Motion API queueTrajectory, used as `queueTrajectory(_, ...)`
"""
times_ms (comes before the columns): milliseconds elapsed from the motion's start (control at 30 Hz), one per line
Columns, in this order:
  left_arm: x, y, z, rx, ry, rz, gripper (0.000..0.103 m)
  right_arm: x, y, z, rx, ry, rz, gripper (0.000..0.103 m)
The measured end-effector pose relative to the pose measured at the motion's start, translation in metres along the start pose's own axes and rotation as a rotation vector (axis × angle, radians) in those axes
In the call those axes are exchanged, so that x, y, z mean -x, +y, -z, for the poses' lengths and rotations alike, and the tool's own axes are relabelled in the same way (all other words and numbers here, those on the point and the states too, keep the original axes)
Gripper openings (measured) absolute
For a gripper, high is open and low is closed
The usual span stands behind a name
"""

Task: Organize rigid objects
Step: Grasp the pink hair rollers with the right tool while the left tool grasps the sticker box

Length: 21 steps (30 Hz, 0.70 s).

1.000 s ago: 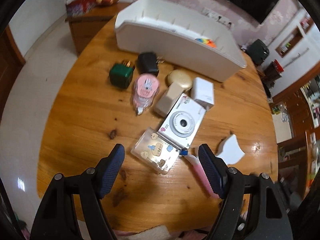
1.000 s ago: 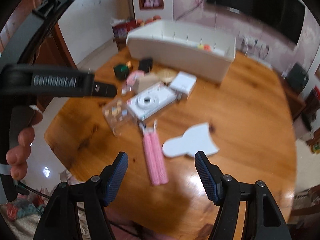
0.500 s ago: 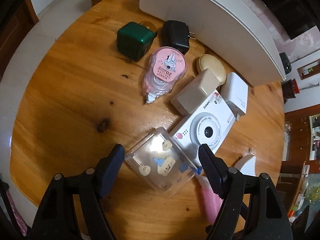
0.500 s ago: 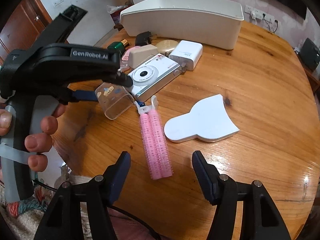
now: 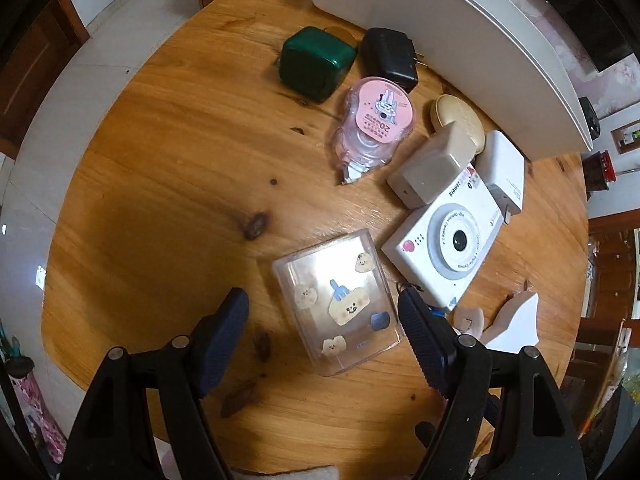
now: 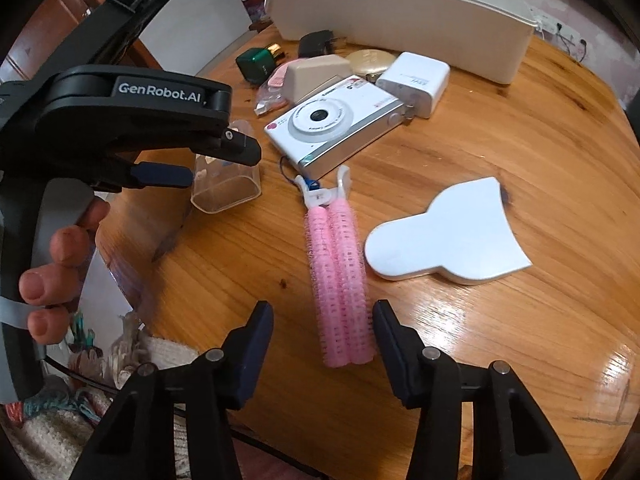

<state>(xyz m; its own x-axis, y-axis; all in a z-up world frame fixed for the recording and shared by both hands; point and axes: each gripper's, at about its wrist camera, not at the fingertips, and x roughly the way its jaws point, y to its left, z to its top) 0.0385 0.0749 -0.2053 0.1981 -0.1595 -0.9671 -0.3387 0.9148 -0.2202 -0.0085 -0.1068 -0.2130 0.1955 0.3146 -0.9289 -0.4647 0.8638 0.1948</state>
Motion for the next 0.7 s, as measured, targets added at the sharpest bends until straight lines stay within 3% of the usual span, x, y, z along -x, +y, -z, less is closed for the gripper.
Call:
queueTrajectory(133, -0.002, -0.006, -0.004, -0.012, -0.005, -0.038, 0.079, -0.002, 0.006, -0.002, 0.02, -0.007, 0.023, 0.05)
queueTrajectory(267, -0.007, -0.02, -0.003, -0.068, -0.005, -0.094, 0.079, -0.009, 0.007, -0.01, 0.03, -0.011, 0.059, 0.028)
queueTrajectory(333, -0.008, -0.024, 0.001, -0.105, -0.01, -0.121, 0.079, -0.01, 0.006, -0.012, 0.03, -0.012, 0.063, 0.027)
queueTrajectory(433, -0.008, -0.035, 0.004, -0.149, -0.039, -0.142, 0.065, -0.01, 0.005, -0.012, 0.03, -0.012, 0.065, 0.026)
queueTrajectory(700, 0.006, -0.032, 0.016, -0.188, -0.05, -0.079, 0.061, -0.001, 0.008, -0.007, 0.028, -0.032, 0.081, 0.026)
